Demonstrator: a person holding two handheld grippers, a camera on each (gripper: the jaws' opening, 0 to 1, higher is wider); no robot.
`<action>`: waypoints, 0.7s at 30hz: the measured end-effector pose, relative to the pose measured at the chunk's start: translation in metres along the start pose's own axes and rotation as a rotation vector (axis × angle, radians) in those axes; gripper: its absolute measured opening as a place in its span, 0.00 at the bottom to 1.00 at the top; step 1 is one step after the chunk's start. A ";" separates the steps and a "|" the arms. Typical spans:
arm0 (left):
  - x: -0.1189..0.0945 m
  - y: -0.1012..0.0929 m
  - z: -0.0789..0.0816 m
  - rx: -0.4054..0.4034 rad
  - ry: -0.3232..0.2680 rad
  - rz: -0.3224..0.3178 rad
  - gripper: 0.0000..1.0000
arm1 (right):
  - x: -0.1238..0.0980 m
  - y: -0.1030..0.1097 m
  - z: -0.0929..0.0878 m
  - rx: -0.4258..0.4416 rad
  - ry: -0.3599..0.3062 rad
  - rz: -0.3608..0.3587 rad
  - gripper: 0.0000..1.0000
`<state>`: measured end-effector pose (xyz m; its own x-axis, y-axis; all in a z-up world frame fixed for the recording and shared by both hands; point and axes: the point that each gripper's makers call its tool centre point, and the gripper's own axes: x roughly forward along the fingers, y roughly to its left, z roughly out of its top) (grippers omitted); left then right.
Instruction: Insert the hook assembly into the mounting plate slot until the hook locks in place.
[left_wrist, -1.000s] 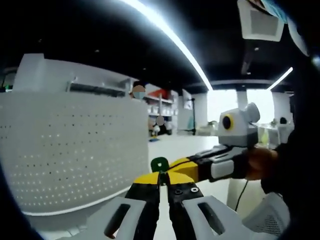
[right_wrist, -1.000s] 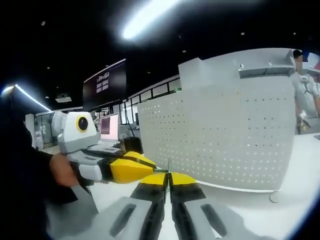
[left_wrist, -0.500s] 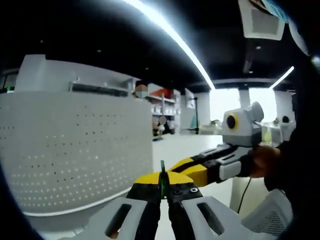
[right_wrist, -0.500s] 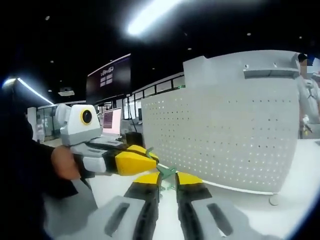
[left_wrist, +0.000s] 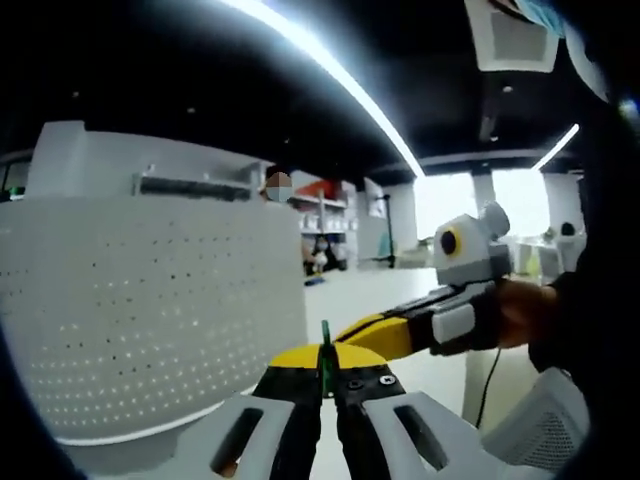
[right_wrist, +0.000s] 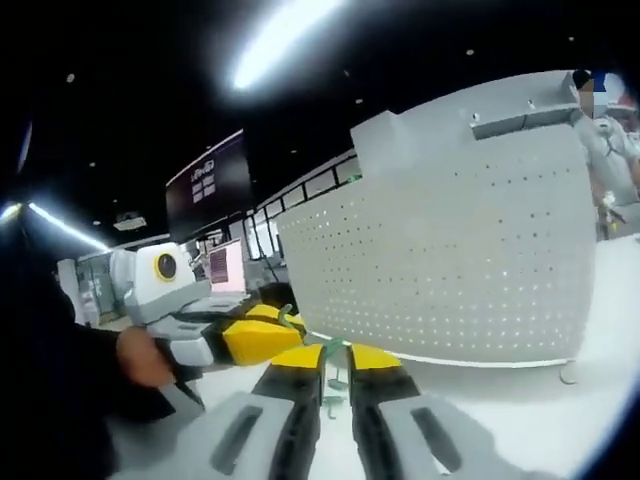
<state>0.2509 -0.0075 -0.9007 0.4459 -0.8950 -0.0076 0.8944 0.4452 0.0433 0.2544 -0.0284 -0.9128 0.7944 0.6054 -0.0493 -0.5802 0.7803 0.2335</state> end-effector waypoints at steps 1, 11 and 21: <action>0.000 0.000 0.000 0.001 0.000 -0.002 0.02 | 0.000 0.000 -0.001 0.012 -0.001 0.000 0.06; -0.001 -0.006 0.005 0.029 -0.020 -0.027 0.02 | -0.001 0.004 -0.001 0.152 -0.018 0.034 0.05; -0.001 -0.006 0.006 0.041 -0.023 -0.026 0.02 | 0.002 0.009 -0.008 0.275 -0.002 0.079 0.06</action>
<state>0.2453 -0.0091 -0.8951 0.4208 -0.9071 0.0139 0.9035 0.4204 0.0839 0.2494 -0.0189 -0.9183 0.7491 0.6621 -0.0190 -0.5697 0.6586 0.4915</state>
